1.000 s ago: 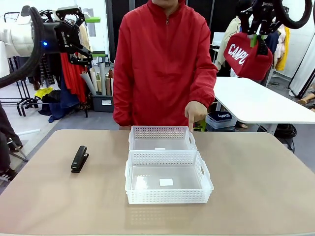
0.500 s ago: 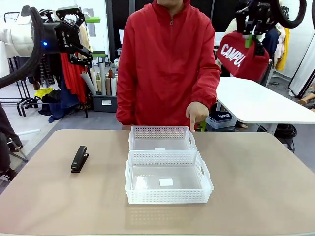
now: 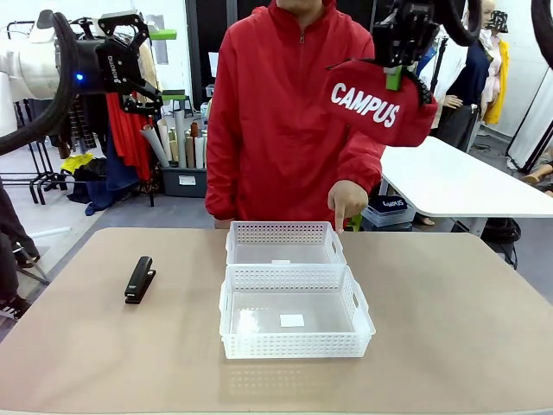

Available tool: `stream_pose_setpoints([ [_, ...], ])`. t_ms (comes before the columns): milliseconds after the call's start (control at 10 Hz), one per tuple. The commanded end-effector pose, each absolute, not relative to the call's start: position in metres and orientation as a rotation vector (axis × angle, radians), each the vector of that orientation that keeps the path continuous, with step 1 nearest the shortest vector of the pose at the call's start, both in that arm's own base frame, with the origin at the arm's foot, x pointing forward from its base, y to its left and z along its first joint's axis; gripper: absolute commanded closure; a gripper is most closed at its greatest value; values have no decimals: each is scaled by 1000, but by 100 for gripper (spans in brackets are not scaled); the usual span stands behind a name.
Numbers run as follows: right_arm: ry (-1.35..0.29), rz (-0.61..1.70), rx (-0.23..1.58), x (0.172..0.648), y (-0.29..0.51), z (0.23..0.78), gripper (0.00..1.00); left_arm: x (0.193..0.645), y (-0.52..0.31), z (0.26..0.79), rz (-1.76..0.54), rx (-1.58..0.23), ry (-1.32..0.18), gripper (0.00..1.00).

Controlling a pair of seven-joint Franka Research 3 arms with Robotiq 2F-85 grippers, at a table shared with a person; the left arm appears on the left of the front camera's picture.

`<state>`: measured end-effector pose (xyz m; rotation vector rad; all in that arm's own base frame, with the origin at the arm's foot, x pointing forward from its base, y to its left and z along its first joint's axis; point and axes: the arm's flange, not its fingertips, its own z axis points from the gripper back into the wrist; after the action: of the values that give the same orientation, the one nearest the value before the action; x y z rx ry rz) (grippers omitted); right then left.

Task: Distribute items into two baskets.
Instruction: Move the picked Pencil pouch towards the Organizing basket indicated by the person, stopping as directed.

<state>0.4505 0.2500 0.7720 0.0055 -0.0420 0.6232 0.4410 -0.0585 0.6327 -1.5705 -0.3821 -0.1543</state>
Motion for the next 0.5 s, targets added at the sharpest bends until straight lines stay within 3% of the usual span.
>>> stream_pose_setpoints([
  [0,-74,875,-39,456,267,777,100,439,-58,633,-153,-1574,-385,0],
  [400,-147,1235,-63,435,308,751,100,439,-58,633,-153,-1574,-385,0],
])
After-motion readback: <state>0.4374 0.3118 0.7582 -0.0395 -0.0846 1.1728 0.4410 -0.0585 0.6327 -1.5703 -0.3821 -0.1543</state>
